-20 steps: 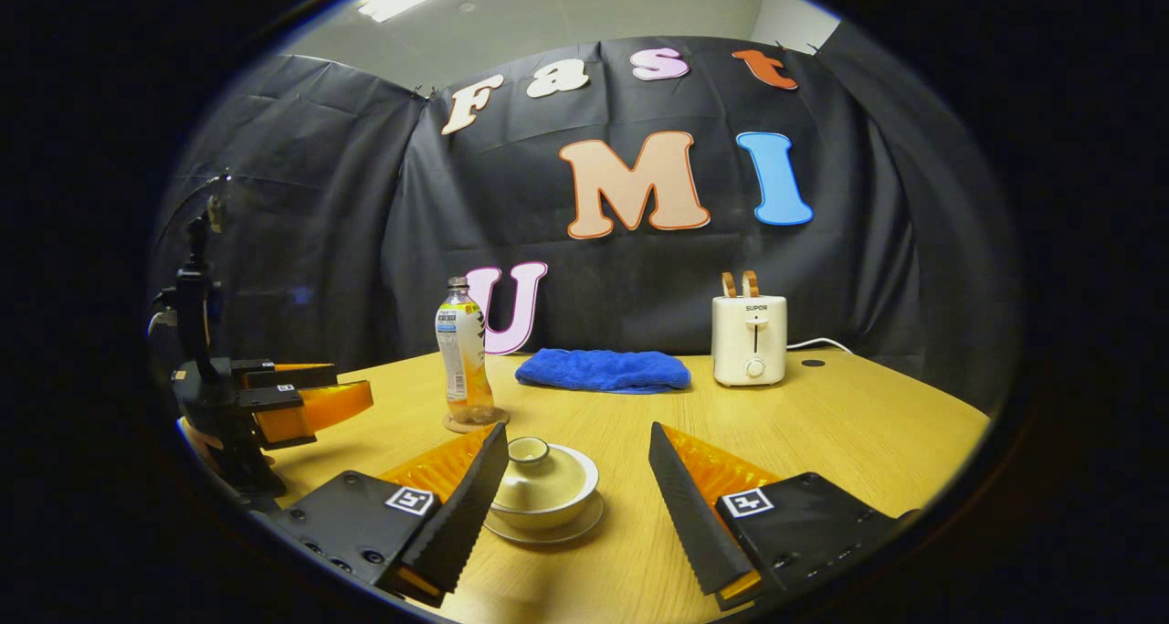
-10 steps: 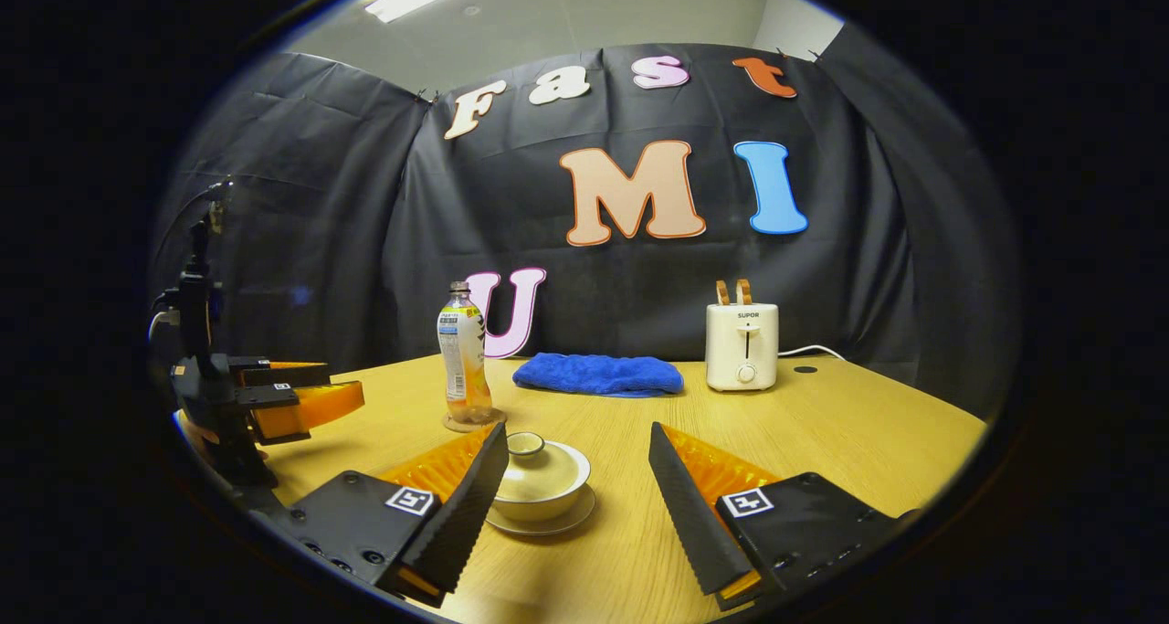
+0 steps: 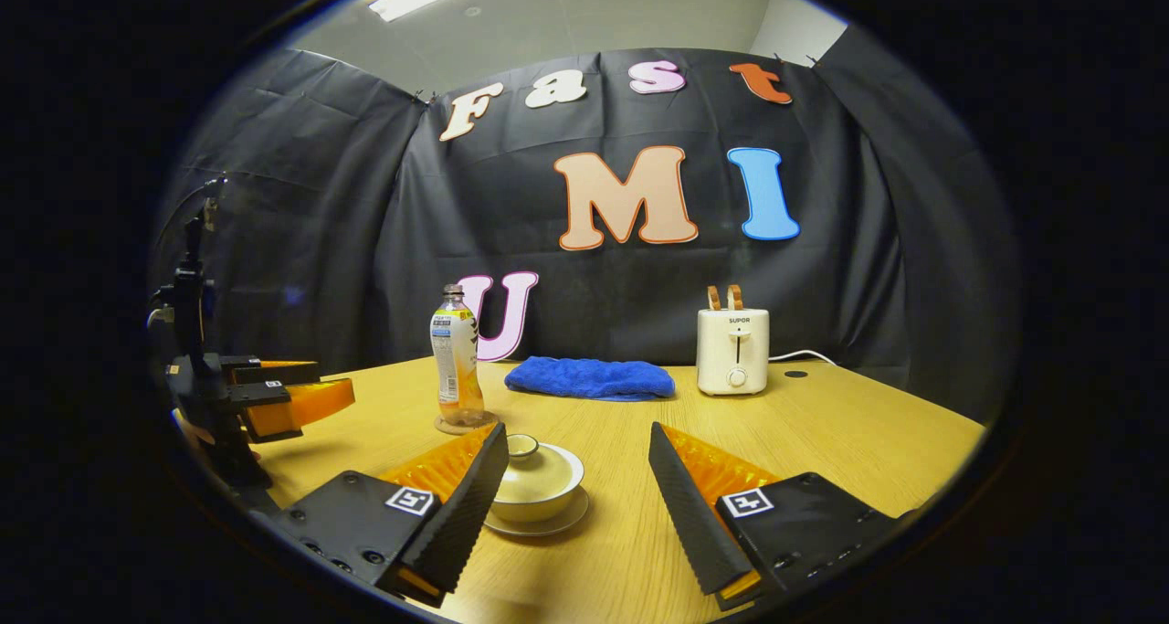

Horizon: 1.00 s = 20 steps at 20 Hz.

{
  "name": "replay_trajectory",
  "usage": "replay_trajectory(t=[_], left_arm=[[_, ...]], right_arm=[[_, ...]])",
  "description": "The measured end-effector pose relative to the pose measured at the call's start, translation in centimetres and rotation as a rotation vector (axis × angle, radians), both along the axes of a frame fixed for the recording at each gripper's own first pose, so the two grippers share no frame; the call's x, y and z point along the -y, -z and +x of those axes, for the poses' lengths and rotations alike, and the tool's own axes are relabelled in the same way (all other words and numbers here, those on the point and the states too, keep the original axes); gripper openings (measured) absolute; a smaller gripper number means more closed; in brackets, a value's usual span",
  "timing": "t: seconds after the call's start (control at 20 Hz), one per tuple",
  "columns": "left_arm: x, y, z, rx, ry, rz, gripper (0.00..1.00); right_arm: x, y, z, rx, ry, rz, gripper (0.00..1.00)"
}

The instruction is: Open the teacup lid with one hand, grasp the water bottle and pour water into the teacup with the other hand; after pouring, place the water bottle on the coaster and then close the teacup lid.

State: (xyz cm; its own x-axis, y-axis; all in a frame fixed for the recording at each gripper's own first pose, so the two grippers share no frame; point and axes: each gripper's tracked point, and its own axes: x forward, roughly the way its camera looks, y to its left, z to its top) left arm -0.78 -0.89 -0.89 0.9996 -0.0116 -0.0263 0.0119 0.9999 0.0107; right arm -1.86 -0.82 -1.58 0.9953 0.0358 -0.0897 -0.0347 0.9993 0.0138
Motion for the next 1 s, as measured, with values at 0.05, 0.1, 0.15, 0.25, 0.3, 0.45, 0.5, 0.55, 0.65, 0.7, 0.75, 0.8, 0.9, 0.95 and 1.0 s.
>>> replay_trajectory(t=[0.05, 0.1, 0.15, 0.25, 0.3, 0.45, 0.5, 0.55, 0.65, 0.7, 0.75, 0.8, 0.9, 0.95, 1.0], left_arm=[[0.00, 0.00, 0.02, 0.000, 0.000, 0.000, 0.94], [-0.08, -0.04, -0.04, 0.002, -0.002, -0.002, 0.94], [-0.12, -0.10, -0.04, 0.005, -0.002, -0.003, 0.94], [-0.03, -0.15, -0.02, 0.008, -0.001, -0.004, 0.94], [-0.12, -0.02, -0.06, 0.007, -0.003, -0.004, 0.94], [-0.21, -0.06, -0.04, 0.004, -0.006, -0.005, 0.94], [-0.11, 0.05, 0.01, 0.004, -0.006, -0.005, 0.94], [-0.16, -0.01, -0.01, 0.004, -0.006, -0.005, 0.94], [-0.23, -0.16, -0.04, 0.009, -0.010, -0.007, 0.94], [-0.22, -0.18, 0.02, 0.011, -0.010, -0.009, 0.94], [-0.23, -0.16, -0.01, 0.011, -0.009, -0.009, 0.94], [-0.20, -0.08, 0.02, 0.010, -0.010, -0.010, 0.94], [-0.25, -0.11, -0.08, 0.011, -0.009, -0.010, 0.94], [-0.30, -0.14, -0.02, 0.012, -0.009, -0.011, 0.94], [-0.19, -0.14, 0.00, 0.012, -0.009, -0.011, 0.94]], right_arm=[[0.00, 0.03, 0.00, 0.000, 0.002, 0.000, 0.97], [0.04, 0.04, -0.07, 0.000, 0.003, 0.000, 0.97], [0.11, 0.05, 0.03, 0.000, 0.006, 0.000, 0.97], [0.36, 0.11, 0.06, 0.001, 0.019, -0.002, 0.93], [0.57, 0.01, 0.04, 0.001, 0.033, -0.003, 0.97], [0.68, 0.00, 0.03, 0.003, 0.048, -0.006, 0.93], [0.68, -0.08, 0.02, 0.003, 0.050, -0.006, 0.93], [0.74, -0.04, 0.00, 0.004, 0.052, -0.007, 0.97], [0.79, -0.01, 0.01, 0.004, 0.053, -0.007, 0.97], [0.80, 0.05, 0.03, 0.003, 0.054, -0.007, 0.97], [0.77, -0.04, 0.00, 0.003, 0.055, -0.007, 0.97], [0.80, -0.10, 0.02, 0.002, 0.055, -0.007, 1.00], [0.83, -0.15, 0.04, 0.002, 0.056, -0.007, 0.97], [0.89, -0.02, 0.02, 0.002, 0.056, -0.007, 0.97], [0.85, -0.01, 0.04, 0.002, 0.057, -0.007, 0.97]])
